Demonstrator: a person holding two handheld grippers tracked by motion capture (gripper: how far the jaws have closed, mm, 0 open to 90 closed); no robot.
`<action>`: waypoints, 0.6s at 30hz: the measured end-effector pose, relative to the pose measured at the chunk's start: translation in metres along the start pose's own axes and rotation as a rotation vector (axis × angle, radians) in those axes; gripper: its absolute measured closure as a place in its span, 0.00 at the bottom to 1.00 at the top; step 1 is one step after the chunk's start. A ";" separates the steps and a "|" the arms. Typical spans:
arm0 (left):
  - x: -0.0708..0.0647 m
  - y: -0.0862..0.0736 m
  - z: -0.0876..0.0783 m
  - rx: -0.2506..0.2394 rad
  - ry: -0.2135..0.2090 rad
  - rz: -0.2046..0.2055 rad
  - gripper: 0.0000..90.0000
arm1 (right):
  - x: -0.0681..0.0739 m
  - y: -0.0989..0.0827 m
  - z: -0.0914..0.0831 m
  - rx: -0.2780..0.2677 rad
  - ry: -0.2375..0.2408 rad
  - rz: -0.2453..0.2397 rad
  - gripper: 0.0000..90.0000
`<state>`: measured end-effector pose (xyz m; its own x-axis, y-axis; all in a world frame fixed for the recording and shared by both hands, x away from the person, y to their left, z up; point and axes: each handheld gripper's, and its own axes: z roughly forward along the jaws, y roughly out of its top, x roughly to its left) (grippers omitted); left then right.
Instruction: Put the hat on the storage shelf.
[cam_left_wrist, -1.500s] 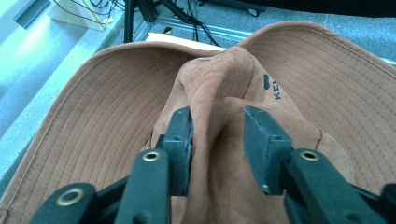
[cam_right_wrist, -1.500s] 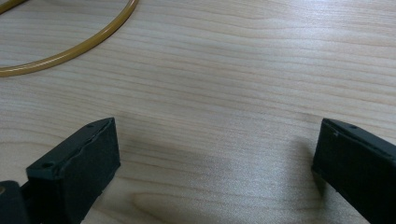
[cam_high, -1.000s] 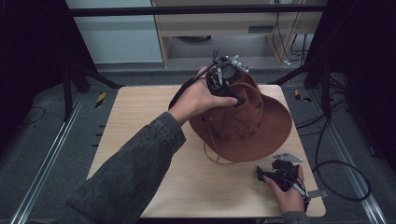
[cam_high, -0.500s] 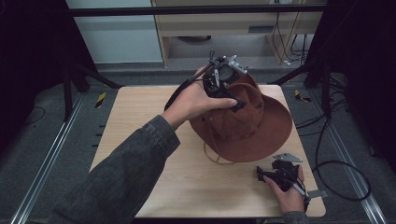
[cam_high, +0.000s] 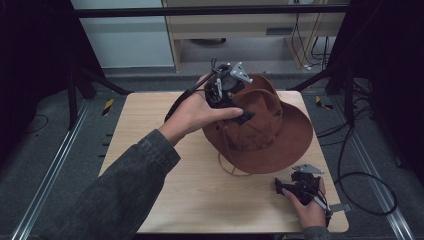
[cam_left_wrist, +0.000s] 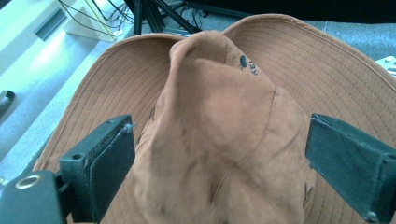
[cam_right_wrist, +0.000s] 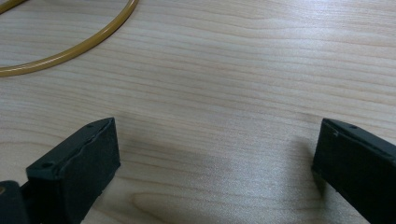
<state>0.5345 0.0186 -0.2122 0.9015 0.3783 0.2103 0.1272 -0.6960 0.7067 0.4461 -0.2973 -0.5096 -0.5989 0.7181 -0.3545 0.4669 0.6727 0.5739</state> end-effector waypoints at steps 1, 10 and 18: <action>0.001 -0.002 -0.002 -0.010 0.002 -0.003 0.09 | 0.000 0.000 0.000 0.001 0.000 0.000 0.01; 0.004 -0.022 -0.026 -0.055 0.010 -0.013 0.08 | 0.000 0.000 0.000 -0.001 0.000 -0.001 0.01; 0.004 -0.050 -0.053 -0.093 0.031 -0.038 0.06 | 0.000 0.000 0.000 0.000 0.000 0.000 0.01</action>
<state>0.5102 0.0871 -0.2106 0.8831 0.4235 0.2020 0.1210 -0.6216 0.7739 0.4461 -0.2973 -0.5096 -0.5988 0.7183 -0.3543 0.4672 0.6726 0.5739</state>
